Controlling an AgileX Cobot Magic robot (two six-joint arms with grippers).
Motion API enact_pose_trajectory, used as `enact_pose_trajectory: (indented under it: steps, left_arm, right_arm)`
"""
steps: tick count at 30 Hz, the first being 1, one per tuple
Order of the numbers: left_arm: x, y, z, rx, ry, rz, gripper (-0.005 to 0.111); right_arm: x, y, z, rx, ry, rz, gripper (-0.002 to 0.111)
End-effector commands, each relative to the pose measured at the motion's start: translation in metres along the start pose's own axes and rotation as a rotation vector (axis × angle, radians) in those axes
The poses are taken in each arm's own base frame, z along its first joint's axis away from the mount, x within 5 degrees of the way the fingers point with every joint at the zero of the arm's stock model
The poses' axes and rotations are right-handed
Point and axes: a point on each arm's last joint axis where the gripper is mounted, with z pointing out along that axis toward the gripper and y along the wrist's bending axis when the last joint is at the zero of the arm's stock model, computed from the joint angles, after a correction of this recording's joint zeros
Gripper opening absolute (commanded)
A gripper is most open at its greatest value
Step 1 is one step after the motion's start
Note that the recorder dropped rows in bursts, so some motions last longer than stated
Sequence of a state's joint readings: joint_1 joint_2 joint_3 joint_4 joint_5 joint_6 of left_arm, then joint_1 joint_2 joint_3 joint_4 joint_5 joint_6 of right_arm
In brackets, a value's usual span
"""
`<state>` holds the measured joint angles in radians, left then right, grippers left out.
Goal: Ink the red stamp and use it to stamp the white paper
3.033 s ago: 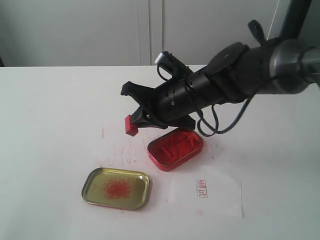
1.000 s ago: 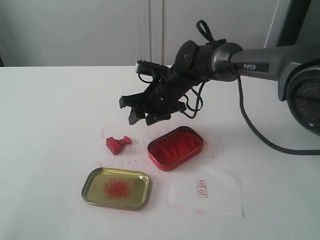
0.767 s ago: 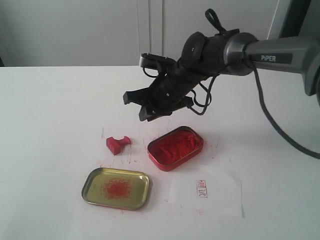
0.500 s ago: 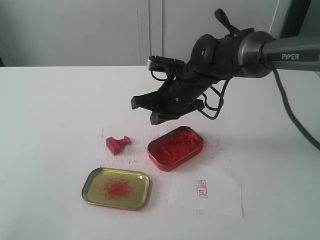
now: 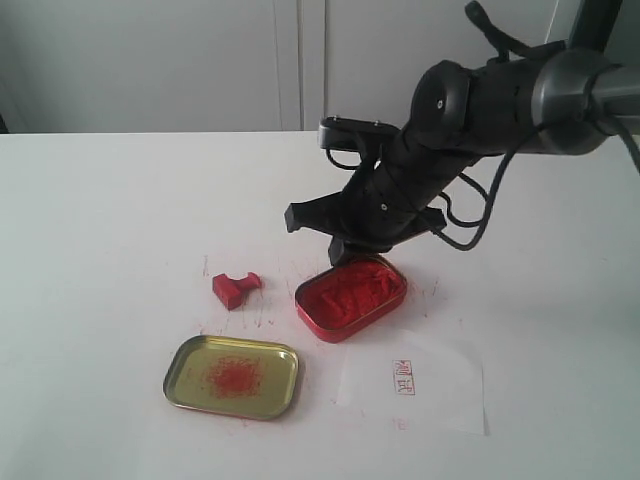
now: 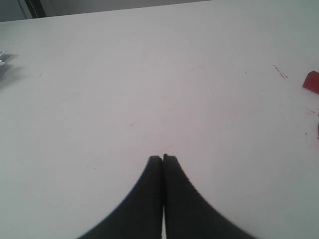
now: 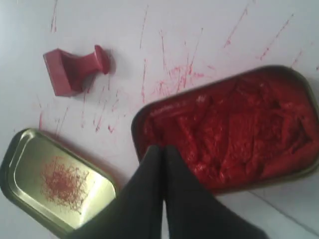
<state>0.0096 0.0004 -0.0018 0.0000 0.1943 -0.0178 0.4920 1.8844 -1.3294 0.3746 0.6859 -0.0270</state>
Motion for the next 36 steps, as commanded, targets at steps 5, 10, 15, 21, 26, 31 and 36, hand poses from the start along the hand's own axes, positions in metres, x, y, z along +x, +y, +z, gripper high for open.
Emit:
enact_pose_trajectory:
  steps: [5,10,15,21,26,31,36]
  left_arm:
    - [0.0,0.0,0.0,0.005,0.0,-0.008,0.0]
    - [0.0,0.0,0.0,0.005,0.0,-0.008,0.0]
    - [0.0,0.0,0.0,0.005,0.0,-0.008,0.0]
    - [0.0,0.0,0.0,0.005,0.0,-0.008,0.0]
    - [0.0,0.0,0.0,0.005,0.0,-0.008,0.0]
    - [0.0,0.0,0.0,0.005,0.0,-0.008,0.0]
    - [0.0,0.0,0.0,0.005,0.0,-0.008,0.0]
  right_arm:
    - [0.024,-0.006,-0.041,0.101,0.048,-0.024,0.0]
    - [0.043,-0.01,-0.058,0.148,0.097,-0.045,0.0]
    - [0.056,-0.018,-0.068,0.182,0.106,-0.04,0.0]
    - [0.071,-0.039,-0.075,0.209,0.123,0.032,0.0]
    - [0.084,-0.061,-0.083,0.235,0.129,0.102,0.0]
    - [0.094,-0.082,-0.096,0.264,0.114,0.17,0.0]
    - [0.104,-0.095,-0.108,0.284,0.11,0.209,0.0]
